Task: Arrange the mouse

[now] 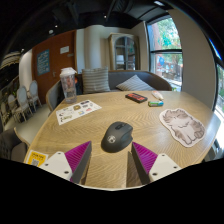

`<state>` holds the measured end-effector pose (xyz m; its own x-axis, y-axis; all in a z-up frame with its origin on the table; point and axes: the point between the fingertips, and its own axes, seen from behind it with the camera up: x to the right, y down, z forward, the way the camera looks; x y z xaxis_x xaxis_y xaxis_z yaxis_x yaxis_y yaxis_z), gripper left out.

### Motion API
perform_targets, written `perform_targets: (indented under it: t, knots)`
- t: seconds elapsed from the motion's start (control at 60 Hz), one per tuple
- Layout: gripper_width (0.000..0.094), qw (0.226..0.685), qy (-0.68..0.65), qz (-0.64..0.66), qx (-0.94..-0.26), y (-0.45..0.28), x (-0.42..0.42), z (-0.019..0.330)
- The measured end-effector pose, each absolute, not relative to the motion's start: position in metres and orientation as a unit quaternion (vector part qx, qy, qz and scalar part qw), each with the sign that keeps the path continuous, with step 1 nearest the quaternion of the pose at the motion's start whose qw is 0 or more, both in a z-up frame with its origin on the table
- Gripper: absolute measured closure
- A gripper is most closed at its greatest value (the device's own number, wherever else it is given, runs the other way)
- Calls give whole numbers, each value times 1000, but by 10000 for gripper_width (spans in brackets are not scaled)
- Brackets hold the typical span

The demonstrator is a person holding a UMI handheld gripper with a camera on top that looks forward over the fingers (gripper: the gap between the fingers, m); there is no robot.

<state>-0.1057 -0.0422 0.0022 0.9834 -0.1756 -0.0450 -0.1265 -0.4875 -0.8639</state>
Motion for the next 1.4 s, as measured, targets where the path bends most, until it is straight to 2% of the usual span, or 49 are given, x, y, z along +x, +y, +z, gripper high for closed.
perform_targets:
  t: [0.117,0.183,0.267,0.317,0.35,0.383,0.4,0.5,0.6,0.733,0.833,0.9,1.067,1.25,1.283,1.333,1.4]
  knots:
    - [109,473,94,-43,-875,-9,-90,-9]
    - [102,439,88,-69,-891,1,-78,-19]
    - [137,458,93,-63,-882,30,-76,-6]
    - [169,447,98,-53,-887,38,-77,-12]
    - [230,439,95,-61,-891,41,-74,-15]
    - [352,432,92,-74,-894,42,-71,-19]
    - [384,436,91,-75,-892,45,-72,-18]
    - [503,434,98,-61,-893,46,-77,-19]
    - [558,435,82,-43,-896,44,-82,-14]
    - [560,445,79,-79,-889,28,-45,14]
    - [562,465,91,-113,-873,17,14,52]
    - [562,468,96,-128,-869,12,60,62]
    - [562,430,104,-146,-885,-1,172,31]
    - [562,417,114,-117,-894,-11,227,-7]
    - [530,405,111,-120,-900,-16,232,-16]
    - [468,425,117,-117,-890,-11,235,-11]
    - [365,416,132,-129,-890,-14,241,-15]
